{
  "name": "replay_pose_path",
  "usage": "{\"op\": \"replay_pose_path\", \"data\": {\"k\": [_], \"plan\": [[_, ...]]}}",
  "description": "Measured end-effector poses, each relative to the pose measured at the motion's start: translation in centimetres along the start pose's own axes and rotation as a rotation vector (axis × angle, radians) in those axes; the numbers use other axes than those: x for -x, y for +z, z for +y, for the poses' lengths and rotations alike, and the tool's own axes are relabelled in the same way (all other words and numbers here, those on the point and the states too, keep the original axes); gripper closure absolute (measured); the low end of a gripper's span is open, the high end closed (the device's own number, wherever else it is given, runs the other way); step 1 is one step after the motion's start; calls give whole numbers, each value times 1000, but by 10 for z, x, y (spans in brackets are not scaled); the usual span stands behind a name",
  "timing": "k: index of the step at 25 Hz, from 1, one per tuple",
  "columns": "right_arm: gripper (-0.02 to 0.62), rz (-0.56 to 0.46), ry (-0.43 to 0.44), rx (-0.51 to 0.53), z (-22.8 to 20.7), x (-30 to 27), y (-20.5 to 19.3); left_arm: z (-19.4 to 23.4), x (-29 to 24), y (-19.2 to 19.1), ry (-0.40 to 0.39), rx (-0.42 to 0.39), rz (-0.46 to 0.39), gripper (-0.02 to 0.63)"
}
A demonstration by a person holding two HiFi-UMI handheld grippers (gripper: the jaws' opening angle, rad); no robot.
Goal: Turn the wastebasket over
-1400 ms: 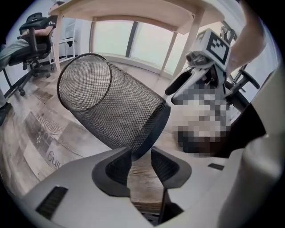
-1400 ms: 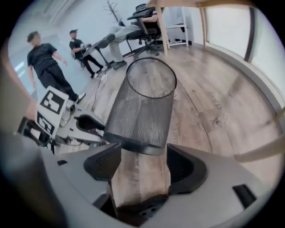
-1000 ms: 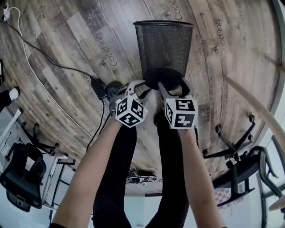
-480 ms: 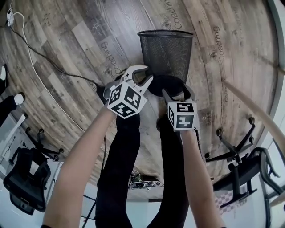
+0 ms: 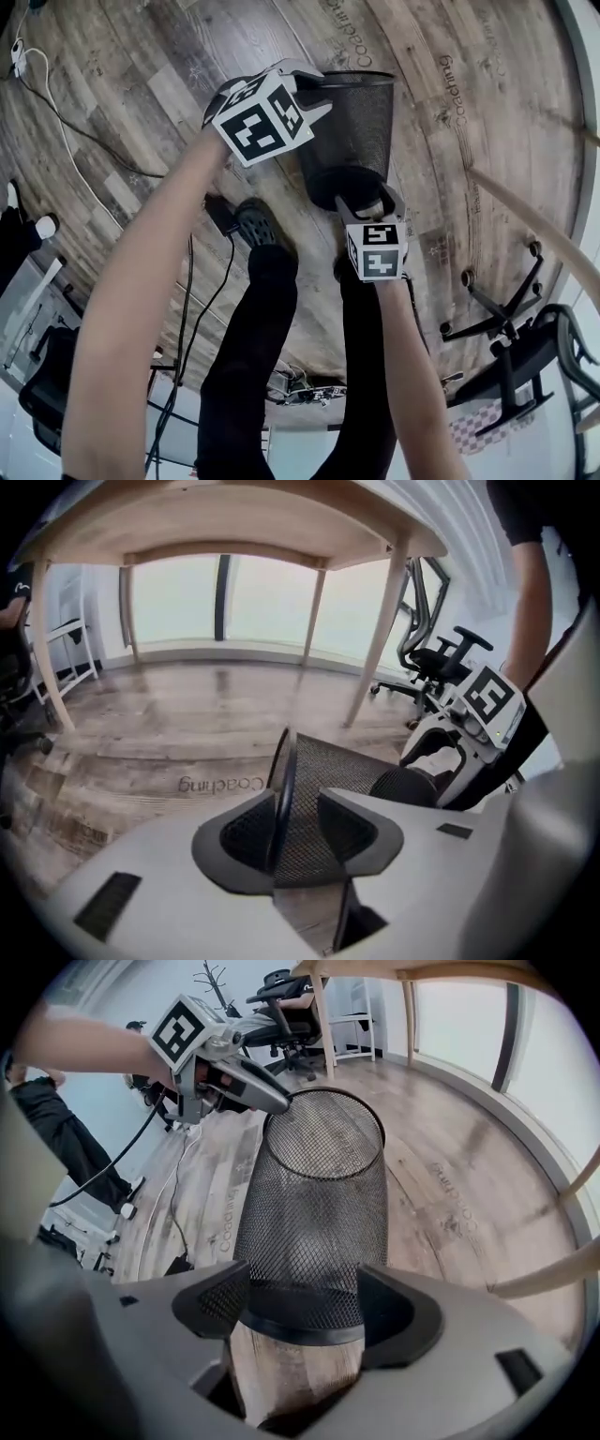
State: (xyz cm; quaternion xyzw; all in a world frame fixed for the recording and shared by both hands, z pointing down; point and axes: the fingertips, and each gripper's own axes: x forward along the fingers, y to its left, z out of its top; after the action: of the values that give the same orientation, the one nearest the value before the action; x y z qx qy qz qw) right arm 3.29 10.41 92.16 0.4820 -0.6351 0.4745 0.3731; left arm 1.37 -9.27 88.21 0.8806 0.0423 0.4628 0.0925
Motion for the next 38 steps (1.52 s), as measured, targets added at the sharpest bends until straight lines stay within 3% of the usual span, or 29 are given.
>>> {"op": "replay_pose_path", "data": {"k": [5, 12, 18, 21, 24, 32, 38], "plan": [[250, -16, 2, 2, -1, 1, 0, -2, -2, 1, -70, 12, 0, 466], [249, 15, 10, 32, -1, 5, -12, -19, 17, 6, -93, -124, 72, 540], [247, 28, 6, 52, 9, 18, -52, -89, 45, 22, -301, -162, 9, 563], [245, 38, -15, 51, 9, 17, -64, -117, 55, 31, -345, -197, -8, 563], [247, 45, -33, 44, 9, 1, -60, -132, 70, 37, -329, -238, -21, 563], [253, -13, -35, 84, 10, -57, 21, -107, 98, 7, -158, -324, 29, 565], [260, -52, -31, 74, 1, -35, 32, -118, 87, -3, -145, -455, 103, 565]]}}
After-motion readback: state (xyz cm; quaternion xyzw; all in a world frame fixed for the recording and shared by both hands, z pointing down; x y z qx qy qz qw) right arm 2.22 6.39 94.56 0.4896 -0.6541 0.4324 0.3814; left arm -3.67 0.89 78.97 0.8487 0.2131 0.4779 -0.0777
